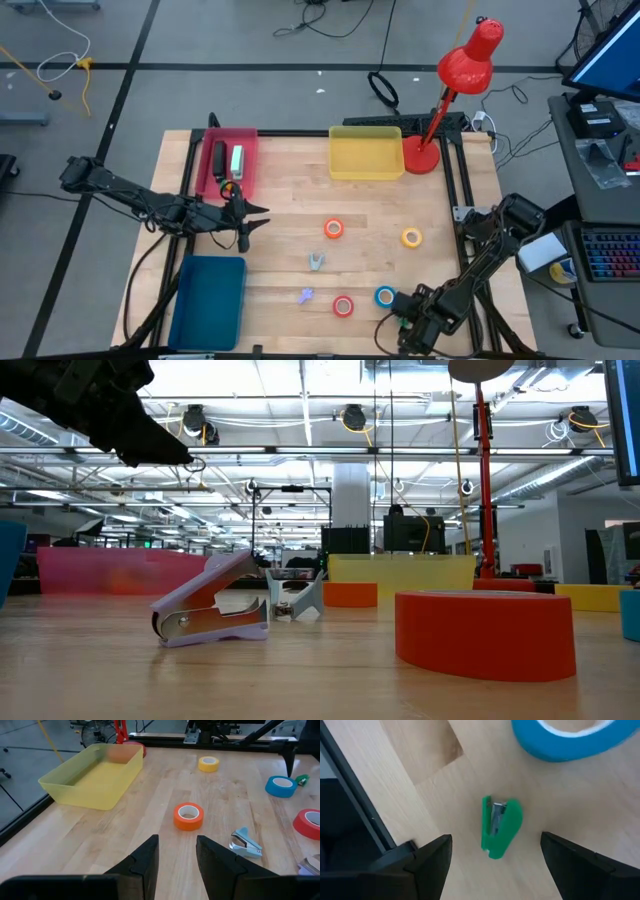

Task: Pick and place Stapler, Stapler remover, tape
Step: Put the green stapler into the pink bin

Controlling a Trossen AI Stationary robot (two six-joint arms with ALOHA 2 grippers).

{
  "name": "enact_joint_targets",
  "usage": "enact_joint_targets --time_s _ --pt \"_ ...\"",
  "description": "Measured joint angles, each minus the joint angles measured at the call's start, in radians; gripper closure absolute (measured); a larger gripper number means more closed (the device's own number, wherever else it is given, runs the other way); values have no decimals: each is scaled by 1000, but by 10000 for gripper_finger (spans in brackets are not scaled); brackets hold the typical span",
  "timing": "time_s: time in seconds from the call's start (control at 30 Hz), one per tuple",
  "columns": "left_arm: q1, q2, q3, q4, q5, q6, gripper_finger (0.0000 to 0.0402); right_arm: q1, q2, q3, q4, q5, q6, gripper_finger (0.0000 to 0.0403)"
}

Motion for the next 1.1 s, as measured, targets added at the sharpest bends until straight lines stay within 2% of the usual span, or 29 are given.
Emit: enact_joint_targets --time_s 0.37,0.53,0.7,1.1 --pt "0 0 0 0 0 -1 270 0 37 5 -2 5 -13 111" --pt "0 0 0 0 0 -1 270 0 39 4 -14 6 -14 129" --pt "0 0 0 0 0 -1 270 0 40 3 -25 7 -13 180" --pt "0 0 0 0 0 -2 270 -1 42 0 -58 7 -12 338"
